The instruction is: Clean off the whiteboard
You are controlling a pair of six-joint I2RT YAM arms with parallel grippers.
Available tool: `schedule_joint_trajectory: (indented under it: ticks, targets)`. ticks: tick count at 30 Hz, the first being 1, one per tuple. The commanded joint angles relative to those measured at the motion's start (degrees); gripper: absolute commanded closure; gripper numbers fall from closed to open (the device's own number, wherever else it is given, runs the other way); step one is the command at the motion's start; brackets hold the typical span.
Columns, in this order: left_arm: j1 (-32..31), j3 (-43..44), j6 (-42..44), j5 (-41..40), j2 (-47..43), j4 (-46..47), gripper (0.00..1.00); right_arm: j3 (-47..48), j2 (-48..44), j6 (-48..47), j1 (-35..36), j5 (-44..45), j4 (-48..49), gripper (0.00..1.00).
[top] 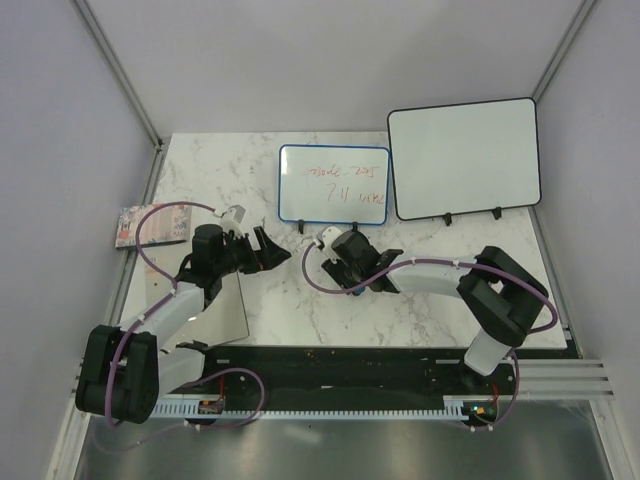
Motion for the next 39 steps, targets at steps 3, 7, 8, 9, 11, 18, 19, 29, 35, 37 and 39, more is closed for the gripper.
schedule_joint_trajectory:
  ticks: [3,7,8,9,11,18,19,29,35,37,39]
  targets:
    - [0.02,1.08,0.16,0.14,-0.63,2.29,0.01,-0.64,-1.32,3.17,-0.25,-1.70,-1.93,0.48]
    - [-0.07,1.88,0.25,0.14,0.16,1.85,0.01,-0.90,-1.85,4.40,-0.34,-1.01,-2.46,0.60]
    - [0.02,2.05,0.25,0.23,0.68,1.94,0.01,-0.82,-1.85,4.57,-0.34,-0.74,-2.63,0.65]
    - [-0.07,2.40,0.25,0.23,1.12,2.11,0.01,-0.64,-1.76,4.84,-0.34,-0.65,-2.81,0.73]
    - [0.02,2.67,0.25,0.14,2.35,2.81,0.01,-0.38,-1.32,5.36,-0.34,-0.21,-3.33,0.78]
    - [0.02,7.23,-0.98,-3.63,6.30,2.99,0.01,-0.29,-1.15,6.51,-0.60,1.81,-3.78,0.92]
    - [0.02,7.76,-1.41,-4.33,6.66,3.17,0.01,-0.20,-1.50,6.68,-0.78,2.07,-3.69,0.93]
    - [0.46,17.95,-2.82,-6.90,17.55,6.86,0.01,1.64,-4.84,7.39,-3.68,4.79,-2.90,1.00]
    - [0.64,17.70,-4.15,-3.56,21.78,8.70,0.04,4.81,1.22,8.27,-3.68,5.24,-3.86,0.67]
    - [0.63,16.39,-3.53,-3.64,21.17,9.23,0.04,4.63,1.75,8.88,-3.68,4.89,-3.51,0.54]
    - [0.63,15.85,-2.65,-4.08,20.20,9.23,0.04,4.19,1.23,9.32,-3.68,5.06,-3.08,0.47]
